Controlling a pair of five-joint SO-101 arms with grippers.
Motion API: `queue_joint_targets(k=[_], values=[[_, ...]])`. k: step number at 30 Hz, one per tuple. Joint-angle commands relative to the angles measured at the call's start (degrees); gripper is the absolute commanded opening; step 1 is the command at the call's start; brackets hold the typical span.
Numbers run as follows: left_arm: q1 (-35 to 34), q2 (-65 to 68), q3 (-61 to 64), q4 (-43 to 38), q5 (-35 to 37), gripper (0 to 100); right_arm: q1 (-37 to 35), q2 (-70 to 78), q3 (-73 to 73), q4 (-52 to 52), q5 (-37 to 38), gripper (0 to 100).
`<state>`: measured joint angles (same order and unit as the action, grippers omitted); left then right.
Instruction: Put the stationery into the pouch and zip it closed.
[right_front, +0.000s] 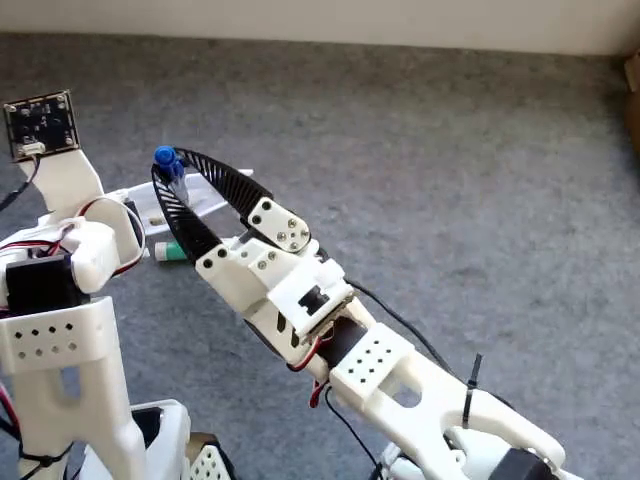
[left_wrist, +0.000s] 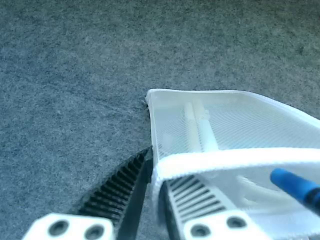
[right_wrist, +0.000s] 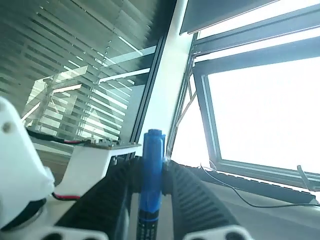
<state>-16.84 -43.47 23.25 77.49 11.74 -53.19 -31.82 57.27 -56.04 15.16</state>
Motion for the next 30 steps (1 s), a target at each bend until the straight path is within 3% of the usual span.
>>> queue_joint_targets(k=[1, 11, 14, 17, 21, 30], values=[[1.0, -0.1, -2.6, -0.7, 0.4, 1, -0.1, 0.9, 0.2, -2.6, 1.0, 0.4], [1.0, -0.2, -1.6, -1.1, 0.4, 1, 0.0, 1.9, 5.1, -2.1, 1.0, 0.4], [1.0, -0.2, -1.6, -1.1, 0.4, 1, 0.0, 1.9, 5.0, 4.4, 0.9, 0.5], [1.0, -0.2, -1.6, -1.1, 0.4, 1, 0.0, 1.8, 5.0, 11.9, 0.6, 5.9], [1.0, -0.2, -1.5, -1.1, 0.4, 1, 0.0, 1.3, 5.1, 13.0, 0.6, 15.9], [0.9, -0.2, -1.5, -1.1, 0.4, 1, 0.0, 1.2, 5.1, 13.3, 0.8, 16.6]])
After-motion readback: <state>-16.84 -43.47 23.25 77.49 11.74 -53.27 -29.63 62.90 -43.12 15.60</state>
